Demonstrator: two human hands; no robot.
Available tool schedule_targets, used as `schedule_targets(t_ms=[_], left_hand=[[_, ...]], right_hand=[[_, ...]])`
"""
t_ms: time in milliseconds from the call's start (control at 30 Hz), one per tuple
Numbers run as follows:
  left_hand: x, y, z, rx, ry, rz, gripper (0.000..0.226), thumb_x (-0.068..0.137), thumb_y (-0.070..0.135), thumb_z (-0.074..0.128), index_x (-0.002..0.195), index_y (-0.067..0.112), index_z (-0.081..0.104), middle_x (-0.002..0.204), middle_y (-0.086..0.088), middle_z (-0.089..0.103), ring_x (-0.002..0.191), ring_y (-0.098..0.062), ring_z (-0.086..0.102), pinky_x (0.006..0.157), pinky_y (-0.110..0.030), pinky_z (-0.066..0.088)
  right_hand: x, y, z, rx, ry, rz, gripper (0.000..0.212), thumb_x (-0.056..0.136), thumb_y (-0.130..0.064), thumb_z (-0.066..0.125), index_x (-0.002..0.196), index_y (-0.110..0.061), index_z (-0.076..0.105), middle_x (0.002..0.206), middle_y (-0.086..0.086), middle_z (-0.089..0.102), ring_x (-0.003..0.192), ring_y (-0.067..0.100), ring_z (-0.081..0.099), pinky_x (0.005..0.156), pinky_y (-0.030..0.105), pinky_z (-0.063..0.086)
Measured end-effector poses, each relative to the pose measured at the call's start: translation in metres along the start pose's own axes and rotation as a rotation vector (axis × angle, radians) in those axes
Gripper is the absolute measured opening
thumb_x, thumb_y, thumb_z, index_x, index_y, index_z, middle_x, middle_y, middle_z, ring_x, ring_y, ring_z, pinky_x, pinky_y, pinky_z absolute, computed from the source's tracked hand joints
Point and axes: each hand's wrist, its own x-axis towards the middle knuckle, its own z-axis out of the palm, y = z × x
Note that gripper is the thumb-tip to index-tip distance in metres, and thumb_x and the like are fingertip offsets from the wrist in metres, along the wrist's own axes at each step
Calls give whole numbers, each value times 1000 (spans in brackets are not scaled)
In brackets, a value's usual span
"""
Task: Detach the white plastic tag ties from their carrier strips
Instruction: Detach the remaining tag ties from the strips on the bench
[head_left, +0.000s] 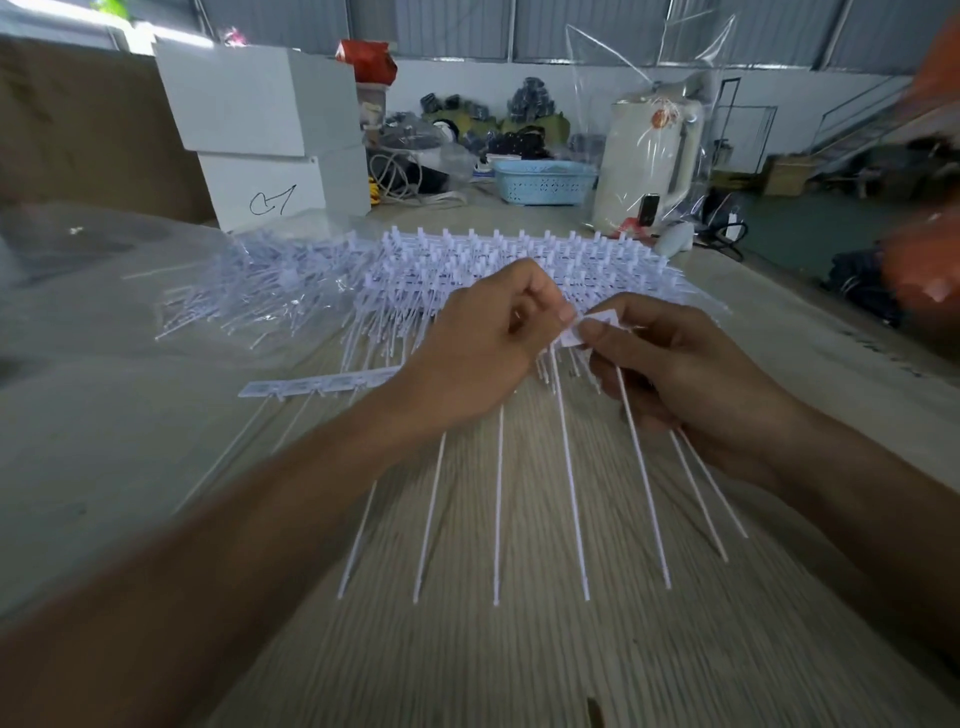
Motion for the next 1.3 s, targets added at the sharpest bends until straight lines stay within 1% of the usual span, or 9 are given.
schedule_targets(t_ms=[200,433,633,767,933,1000,1133,1233,1300], left_hand=[[-1,1,-5,-74,-115,-118,44,104,23,52,61,18,55,46,12,51,45,-1,45,54,-22,39],[1,1,-8,-461,-123,-298,19,99,5,51,89,-7,61,47,2,38,39,-7,28,41,-17,23],[-1,-1,-8,-430,-214,-304,26,94,4,52,71,-1,62,45,0,33,40,-10,24,46,-24,18],[2,-2,-14,-260,-212,-212,34,96,8,56,70,-14,55,47,1,35,42,-9,28,45,-21,25],[0,-7,-19,129,-266,-60,39,93,10,61,56,7,48,47,8,35,47,-8,33,53,-27,31],[1,-10,-17,136,-274,-52,42,92,10,62,54,16,45,46,11,34,45,-5,33,51,-26,30],[3,-13,-16,205,-242,-30,48,92,18,64,49,24,43,43,12,39,44,-5,37,54,-25,35],[3,-17,-17,325,-208,-23,47,93,30,65,49,27,48,44,13,45,44,-3,42,57,-24,35],[3,-17,-16,304,-172,-19,47,98,33,60,54,24,47,46,10,45,45,-4,45,58,-23,33]], right_hand=[[-2,-1,2,-145,39,-120,18,100,-16,58,83,-14,62,61,7,46,48,17,34,41,21,25],[-6,-6,3,-493,-23,-456,14,101,-15,55,96,-5,63,72,-5,54,60,7,47,59,18,36],[-10,-6,-3,-826,9,-638,14,103,-17,53,93,-13,61,70,-7,53,59,4,48,57,16,33],[-10,-3,2,-693,0,-412,17,103,-28,49,95,-16,58,71,1,56,60,14,49,59,34,40],[-9,5,8,-481,-108,-105,17,104,-24,50,96,-12,58,52,-8,47,41,10,45,41,24,41],[-7,5,6,-576,-112,-147,17,103,-25,51,96,-14,61,57,-12,51,47,5,45,48,16,36],[-5,7,3,-782,-56,-233,11,102,-28,52,102,-24,62,72,-5,59,63,10,52,62,34,40],[-4,7,-4,-933,72,-305,22,100,-24,55,121,-29,56,63,-21,57,57,0,53,54,18,37],[-3,6,-10,-789,85,-214,43,98,-26,60,137,-34,42,55,-20,53,48,1,47,49,14,36]])
